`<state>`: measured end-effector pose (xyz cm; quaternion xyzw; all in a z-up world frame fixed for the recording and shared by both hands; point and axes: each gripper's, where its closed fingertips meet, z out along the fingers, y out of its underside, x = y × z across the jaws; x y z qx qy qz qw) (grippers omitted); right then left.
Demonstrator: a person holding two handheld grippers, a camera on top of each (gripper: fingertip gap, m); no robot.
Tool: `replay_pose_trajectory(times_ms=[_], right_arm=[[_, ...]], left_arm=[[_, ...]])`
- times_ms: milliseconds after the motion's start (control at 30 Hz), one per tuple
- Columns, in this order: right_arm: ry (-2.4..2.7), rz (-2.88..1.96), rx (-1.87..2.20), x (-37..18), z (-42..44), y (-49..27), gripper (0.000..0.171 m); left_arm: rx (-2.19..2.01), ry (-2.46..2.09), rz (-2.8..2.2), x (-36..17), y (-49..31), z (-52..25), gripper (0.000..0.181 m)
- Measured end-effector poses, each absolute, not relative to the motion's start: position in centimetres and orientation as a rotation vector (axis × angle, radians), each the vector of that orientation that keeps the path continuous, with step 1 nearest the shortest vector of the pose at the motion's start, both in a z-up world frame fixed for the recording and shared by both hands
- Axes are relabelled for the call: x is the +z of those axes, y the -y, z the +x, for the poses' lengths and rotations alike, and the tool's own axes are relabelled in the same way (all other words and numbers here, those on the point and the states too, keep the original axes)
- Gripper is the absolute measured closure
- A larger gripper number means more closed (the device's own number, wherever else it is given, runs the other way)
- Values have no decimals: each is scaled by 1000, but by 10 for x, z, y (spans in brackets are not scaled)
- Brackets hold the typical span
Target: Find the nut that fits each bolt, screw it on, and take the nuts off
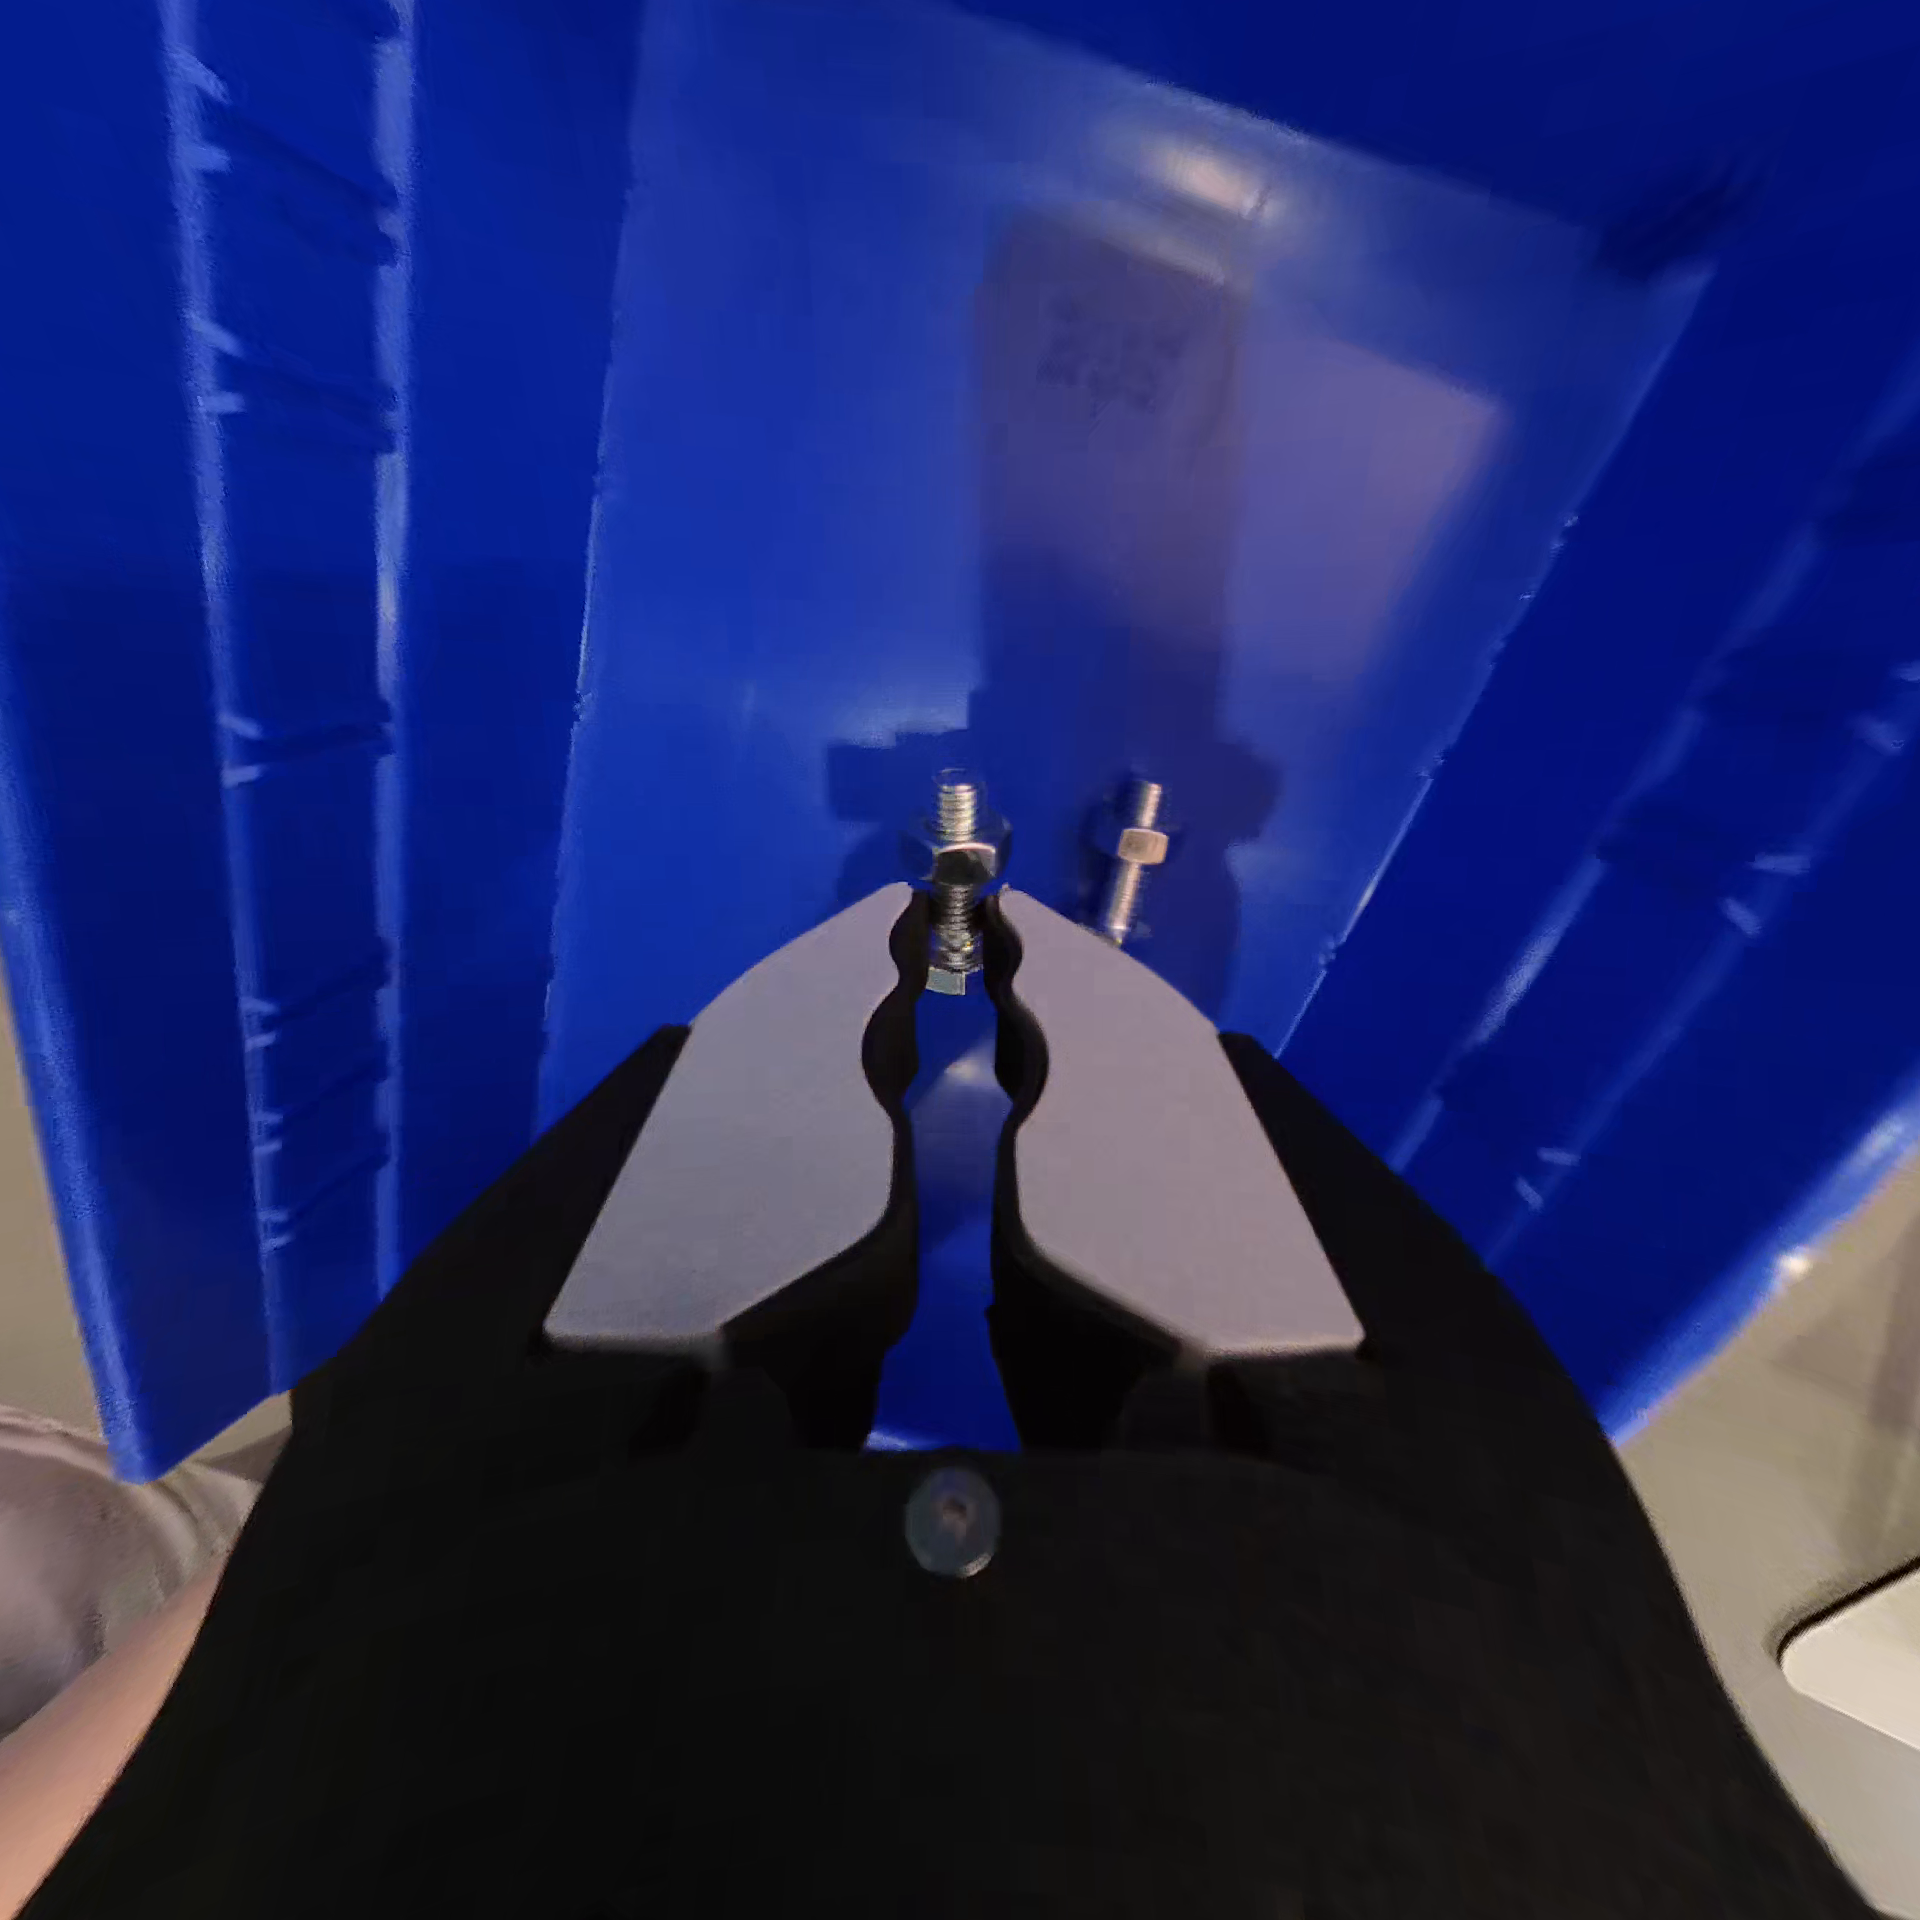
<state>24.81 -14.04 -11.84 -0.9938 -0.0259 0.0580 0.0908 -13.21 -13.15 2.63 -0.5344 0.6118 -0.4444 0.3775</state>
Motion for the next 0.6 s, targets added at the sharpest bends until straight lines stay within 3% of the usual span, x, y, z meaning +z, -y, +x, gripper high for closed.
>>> replay_pose_trajectory(times_ms=[467, 600], right_arm=[[113, -3153, -16, -154, 251, 138, 162], [163, -3091, -32, -139, 247, 136, 150]], left_arm=[[-1144, -1574, -1372, 23, 132, -131, 152], [-1144, -1560, -1365, 29, 130, -133, 152]])
